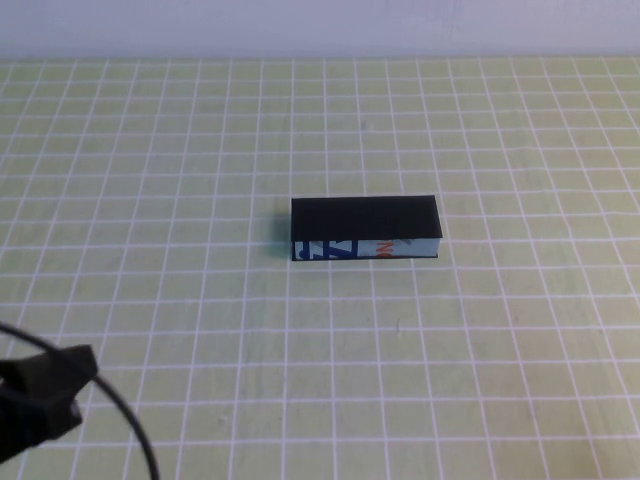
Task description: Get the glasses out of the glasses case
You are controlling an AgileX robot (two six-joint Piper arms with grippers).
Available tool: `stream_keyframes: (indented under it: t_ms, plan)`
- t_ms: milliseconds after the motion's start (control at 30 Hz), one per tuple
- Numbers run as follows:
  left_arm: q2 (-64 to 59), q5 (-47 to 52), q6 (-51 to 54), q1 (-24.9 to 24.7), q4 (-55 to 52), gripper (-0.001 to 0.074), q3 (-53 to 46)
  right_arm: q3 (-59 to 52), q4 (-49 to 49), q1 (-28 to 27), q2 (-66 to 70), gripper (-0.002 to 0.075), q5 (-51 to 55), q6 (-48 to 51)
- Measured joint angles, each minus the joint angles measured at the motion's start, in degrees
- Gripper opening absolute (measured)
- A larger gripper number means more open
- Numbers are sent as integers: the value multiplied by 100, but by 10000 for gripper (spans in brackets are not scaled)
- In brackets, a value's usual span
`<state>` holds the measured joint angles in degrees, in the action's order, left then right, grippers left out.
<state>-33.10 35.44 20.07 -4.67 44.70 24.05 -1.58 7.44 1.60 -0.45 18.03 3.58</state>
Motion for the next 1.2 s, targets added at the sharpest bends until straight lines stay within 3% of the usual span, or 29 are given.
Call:
stream_keyframes:
  t_ms: [300,433,800,1000,1200]
  plan:
    - [-3403,1006,3245,0,2099,-2,2110,0,0,0,0,-18,0,0]
    - [-4688,1571,4037,0,2730,-2,3090,0,0,0,0,-18,0,0]
    - [-7512,2171,4009,-594,2700,-2,5886,0,0,0,0,-18,0,0]
    - [-8334,2212,3683,-1032,2330,-2,6900,0,0,0,0,-18,0,0]
    - [-8850,2335,3243,-1106,2205,-2,7816,0,172,0,0,-16,-172,0]
